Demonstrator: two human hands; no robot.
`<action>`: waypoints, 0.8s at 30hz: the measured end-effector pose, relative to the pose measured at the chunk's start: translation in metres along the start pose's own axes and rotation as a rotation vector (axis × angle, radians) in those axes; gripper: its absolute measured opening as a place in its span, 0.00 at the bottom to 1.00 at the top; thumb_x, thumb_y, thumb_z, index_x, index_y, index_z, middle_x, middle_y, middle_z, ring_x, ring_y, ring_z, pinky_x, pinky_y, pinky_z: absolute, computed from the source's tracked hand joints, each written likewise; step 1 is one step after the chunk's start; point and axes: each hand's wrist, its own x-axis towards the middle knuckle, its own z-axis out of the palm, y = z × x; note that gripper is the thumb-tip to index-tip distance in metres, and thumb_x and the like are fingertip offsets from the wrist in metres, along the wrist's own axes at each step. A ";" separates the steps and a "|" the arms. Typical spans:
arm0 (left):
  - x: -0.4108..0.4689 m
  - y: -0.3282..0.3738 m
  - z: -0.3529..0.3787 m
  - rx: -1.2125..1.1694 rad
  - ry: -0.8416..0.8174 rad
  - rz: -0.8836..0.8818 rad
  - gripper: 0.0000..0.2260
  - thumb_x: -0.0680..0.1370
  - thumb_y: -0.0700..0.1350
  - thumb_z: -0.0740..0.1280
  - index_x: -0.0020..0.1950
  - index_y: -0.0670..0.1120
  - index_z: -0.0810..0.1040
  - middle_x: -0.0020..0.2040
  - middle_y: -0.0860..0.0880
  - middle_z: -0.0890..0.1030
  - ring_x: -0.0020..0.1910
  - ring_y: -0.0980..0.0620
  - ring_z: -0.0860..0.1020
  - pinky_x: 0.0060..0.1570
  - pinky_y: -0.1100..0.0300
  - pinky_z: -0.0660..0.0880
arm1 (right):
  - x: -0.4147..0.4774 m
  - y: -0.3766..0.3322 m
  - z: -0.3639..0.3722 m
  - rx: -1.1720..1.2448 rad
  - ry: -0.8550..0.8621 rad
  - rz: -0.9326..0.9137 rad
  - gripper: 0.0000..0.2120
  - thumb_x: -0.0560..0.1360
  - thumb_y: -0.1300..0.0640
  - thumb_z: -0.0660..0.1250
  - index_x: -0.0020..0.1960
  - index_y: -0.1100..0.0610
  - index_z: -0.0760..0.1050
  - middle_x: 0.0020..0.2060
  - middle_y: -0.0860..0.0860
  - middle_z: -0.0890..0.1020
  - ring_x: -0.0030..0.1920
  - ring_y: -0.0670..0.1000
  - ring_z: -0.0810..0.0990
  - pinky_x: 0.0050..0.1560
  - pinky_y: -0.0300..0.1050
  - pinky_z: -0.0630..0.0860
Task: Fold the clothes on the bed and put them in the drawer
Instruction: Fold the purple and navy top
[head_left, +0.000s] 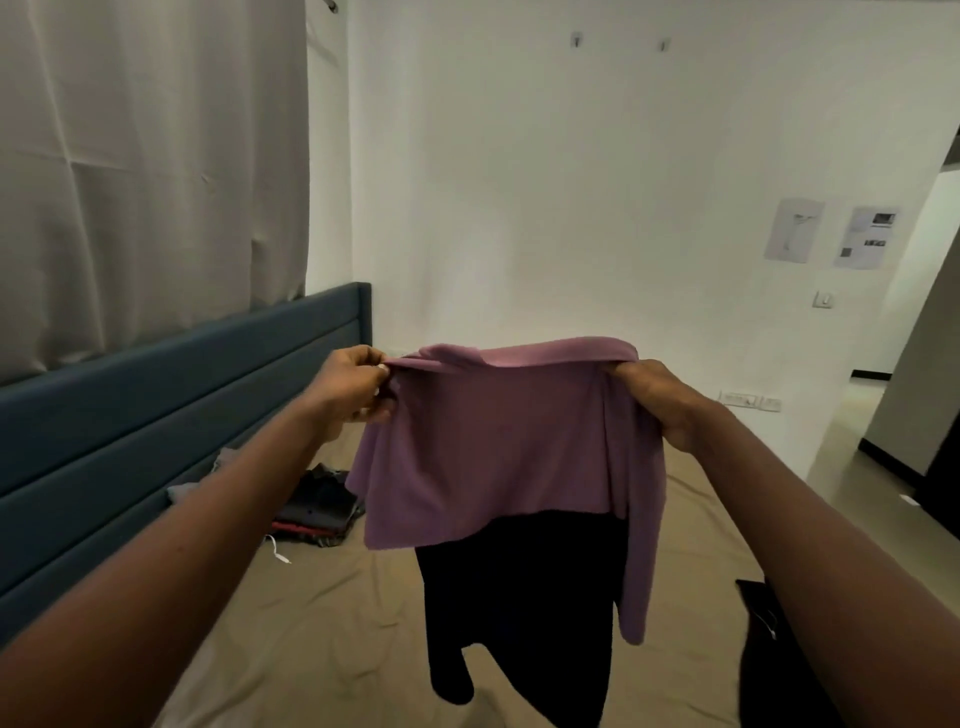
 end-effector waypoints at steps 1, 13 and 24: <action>-0.002 -0.001 0.007 -0.049 0.026 -0.017 0.07 0.85 0.40 0.60 0.54 0.45 0.77 0.43 0.45 0.79 0.35 0.48 0.79 0.32 0.58 0.77 | -0.001 -0.001 0.004 0.056 -0.013 0.016 0.21 0.82 0.40 0.60 0.65 0.54 0.75 0.59 0.52 0.81 0.57 0.55 0.79 0.60 0.54 0.74; 0.007 0.015 0.035 -0.214 0.354 0.212 0.09 0.83 0.41 0.54 0.57 0.48 0.72 0.50 0.49 0.78 0.50 0.48 0.77 0.59 0.45 0.76 | -0.008 -0.003 0.029 0.516 -0.202 -0.151 0.20 0.67 0.46 0.70 0.55 0.54 0.82 0.46 0.48 0.86 0.48 0.49 0.84 0.47 0.43 0.79; 0.025 0.027 -0.043 0.852 -0.289 0.441 0.24 0.62 0.71 0.73 0.45 0.53 0.80 0.36 0.52 0.79 0.35 0.53 0.75 0.34 0.60 0.70 | 0.029 0.014 0.014 0.103 -0.033 -0.100 0.12 0.78 0.68 0.61 0.59 0.60 0.77 0.49 0.57 0.83 0.49 0.55 0.80 0.45 0.46 0.77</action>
